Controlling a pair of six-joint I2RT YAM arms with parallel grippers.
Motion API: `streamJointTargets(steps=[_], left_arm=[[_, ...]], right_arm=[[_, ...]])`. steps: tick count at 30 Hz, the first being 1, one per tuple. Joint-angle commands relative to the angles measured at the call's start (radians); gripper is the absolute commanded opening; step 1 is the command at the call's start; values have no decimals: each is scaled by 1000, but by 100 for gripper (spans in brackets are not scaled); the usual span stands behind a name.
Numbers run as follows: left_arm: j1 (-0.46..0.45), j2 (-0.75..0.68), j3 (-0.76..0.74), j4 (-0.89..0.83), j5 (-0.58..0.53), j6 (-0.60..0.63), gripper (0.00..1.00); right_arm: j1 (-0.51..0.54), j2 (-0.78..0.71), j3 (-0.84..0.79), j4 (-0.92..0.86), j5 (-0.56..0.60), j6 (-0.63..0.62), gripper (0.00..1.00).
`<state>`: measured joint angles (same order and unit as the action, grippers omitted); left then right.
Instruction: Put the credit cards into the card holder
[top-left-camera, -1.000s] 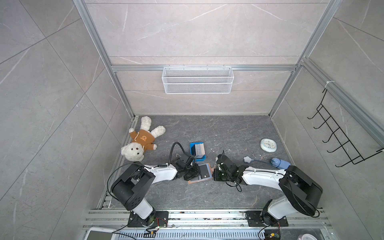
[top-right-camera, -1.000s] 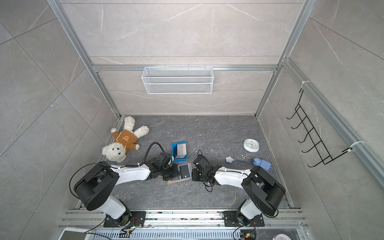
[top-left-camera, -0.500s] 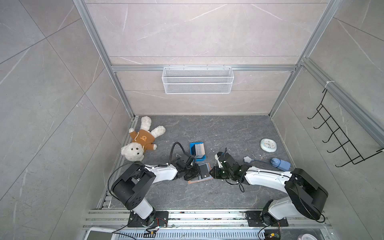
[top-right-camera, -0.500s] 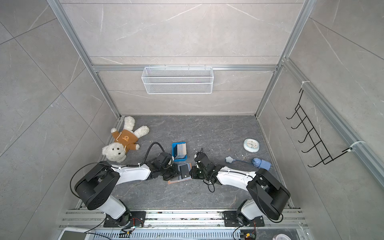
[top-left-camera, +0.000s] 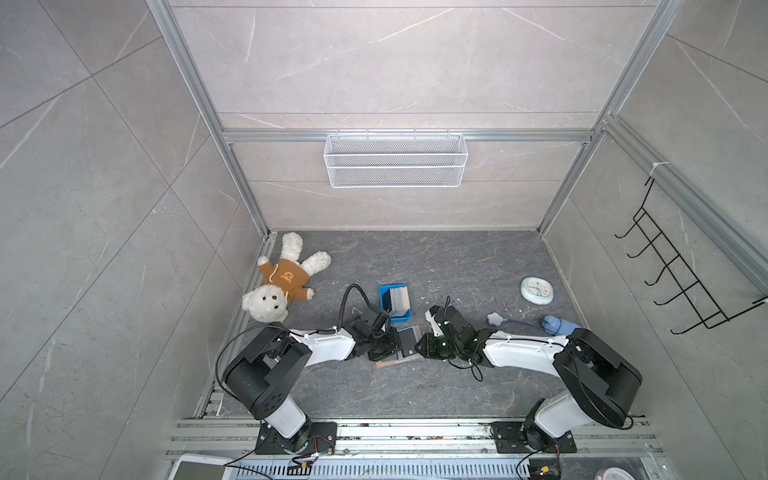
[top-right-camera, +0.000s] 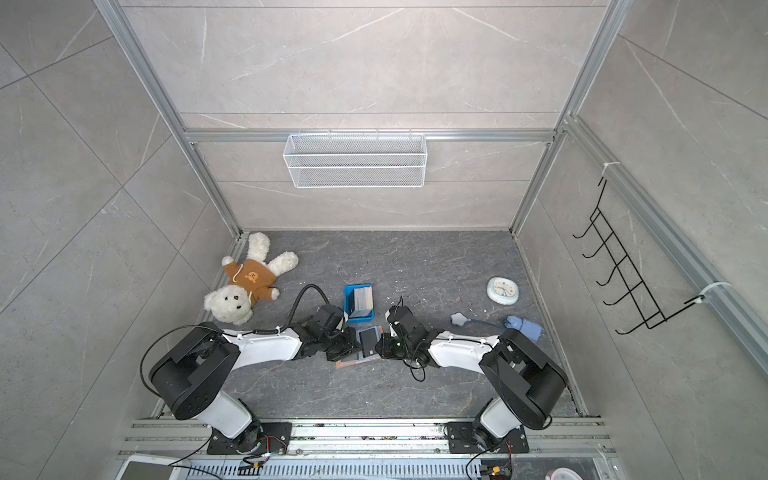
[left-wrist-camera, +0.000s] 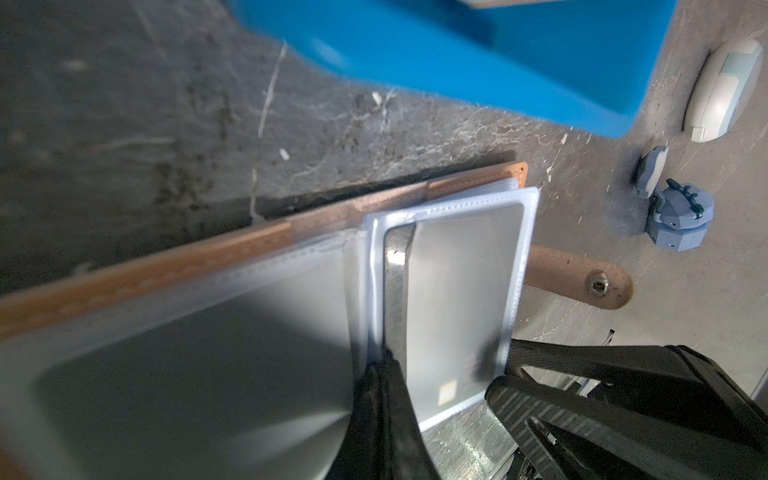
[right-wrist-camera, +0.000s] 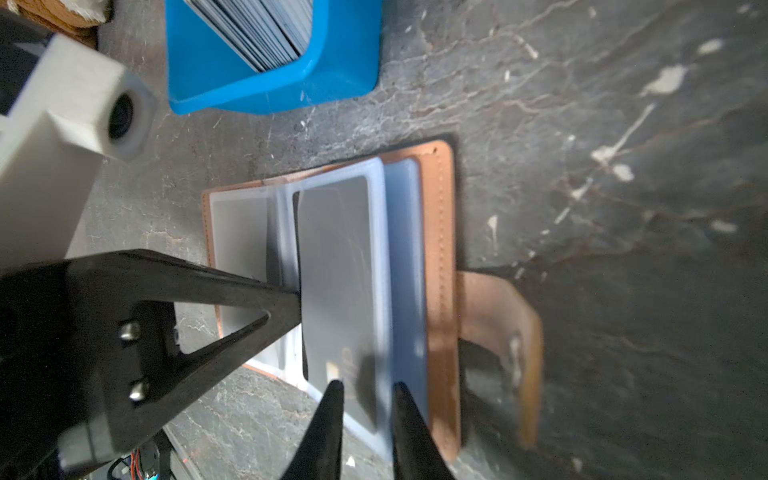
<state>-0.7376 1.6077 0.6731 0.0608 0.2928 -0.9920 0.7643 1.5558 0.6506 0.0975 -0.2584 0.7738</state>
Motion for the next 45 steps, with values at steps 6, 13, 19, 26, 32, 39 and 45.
streamJointTargets(steps=[6, 13, 19, 26, 32, 39, 45], left_arm=[[-14, -11, -18, -20, -9, 8, 2], [-2, -138, 9, -145, -43, 50, 8], [16, -190, -2, -174, -39, 55, 9], [68, -185, -52, -141, 7, 40, 8], [80, -148, -71, -71, 39, 26, 8], [88, -144, -85, -46, 42, 18, 8], [96, -146, -94, -33, 46, 12, 8]], right_arm=[[-2, -6, 12, 65, -49, -10, 22], [23, -8, 49, 5, -4, -26, 22], [71, 3, 113, -64, 43, -51, 23], [127, 36, 193, -130, 90, -66, 29], [153, 62, 227, -141, 74, -74, 38], [161, 64, 231, -139, 45, -92, 40], [171, 87, 249, -135, 1, -111, 40]])
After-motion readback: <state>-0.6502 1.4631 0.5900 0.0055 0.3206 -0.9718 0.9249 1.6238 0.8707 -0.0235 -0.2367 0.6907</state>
